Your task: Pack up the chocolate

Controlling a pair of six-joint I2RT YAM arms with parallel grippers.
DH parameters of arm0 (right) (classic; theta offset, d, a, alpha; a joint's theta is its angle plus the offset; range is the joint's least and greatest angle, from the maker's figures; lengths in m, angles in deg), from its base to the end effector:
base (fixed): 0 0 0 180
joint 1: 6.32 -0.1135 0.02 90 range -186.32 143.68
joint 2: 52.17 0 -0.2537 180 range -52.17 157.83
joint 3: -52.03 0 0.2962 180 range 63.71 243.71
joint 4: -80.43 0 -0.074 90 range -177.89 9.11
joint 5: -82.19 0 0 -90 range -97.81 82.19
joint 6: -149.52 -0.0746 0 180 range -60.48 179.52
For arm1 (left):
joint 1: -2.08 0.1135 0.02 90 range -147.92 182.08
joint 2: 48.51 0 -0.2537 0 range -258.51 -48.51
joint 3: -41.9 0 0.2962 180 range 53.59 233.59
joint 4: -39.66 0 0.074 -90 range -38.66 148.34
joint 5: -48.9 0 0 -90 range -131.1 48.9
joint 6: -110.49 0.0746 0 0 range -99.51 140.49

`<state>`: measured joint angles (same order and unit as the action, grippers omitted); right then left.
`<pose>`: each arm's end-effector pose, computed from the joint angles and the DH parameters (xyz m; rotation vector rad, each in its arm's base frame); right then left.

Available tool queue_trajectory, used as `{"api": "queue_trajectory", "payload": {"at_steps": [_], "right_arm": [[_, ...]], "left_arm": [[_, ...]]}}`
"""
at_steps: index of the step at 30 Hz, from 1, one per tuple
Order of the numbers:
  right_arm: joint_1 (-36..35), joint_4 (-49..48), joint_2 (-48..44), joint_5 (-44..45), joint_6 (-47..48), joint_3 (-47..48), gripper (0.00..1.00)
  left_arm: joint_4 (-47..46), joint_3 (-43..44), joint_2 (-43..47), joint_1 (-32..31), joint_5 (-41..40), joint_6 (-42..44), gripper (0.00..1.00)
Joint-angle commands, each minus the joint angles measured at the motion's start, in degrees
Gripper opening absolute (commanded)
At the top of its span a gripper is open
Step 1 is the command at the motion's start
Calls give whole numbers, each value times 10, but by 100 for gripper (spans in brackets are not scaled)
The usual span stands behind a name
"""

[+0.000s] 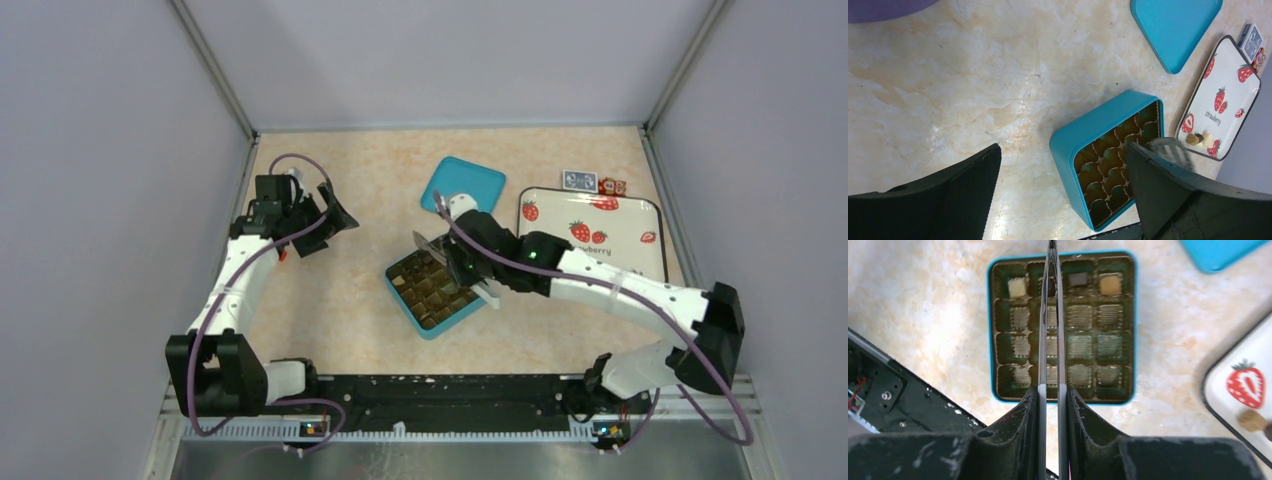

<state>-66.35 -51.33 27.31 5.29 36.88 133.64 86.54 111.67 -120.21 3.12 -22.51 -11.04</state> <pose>0.2002 0.3132 0.2683 -0.6609 2.2979 0.4297 0.3320 -0.0178 0.2355 -0.5442 2.4019 -0.6310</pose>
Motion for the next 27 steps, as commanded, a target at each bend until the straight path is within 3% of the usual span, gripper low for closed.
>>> {"api": "queue_trajectory", "payload": {"at_steps": [1, 11, 17, 27], "right_arm": [[40, 36, -84, 90, -32, 7, 16], [266, 199, -240, 87, -115, -100, 24], [288, 248, -239, 103, -123, -108, 30], [297, 230, -210, 76, -99, -138, 37]], "left_arm": [[-9, 7, 13, 2, 13, 8, 98], [-30, 6, -9, 3, 39, 6, 98], [-34, 8, -12, 2, 43, 3, 98], [-36, 15, -18, 2, 50, 6, 98]]}}
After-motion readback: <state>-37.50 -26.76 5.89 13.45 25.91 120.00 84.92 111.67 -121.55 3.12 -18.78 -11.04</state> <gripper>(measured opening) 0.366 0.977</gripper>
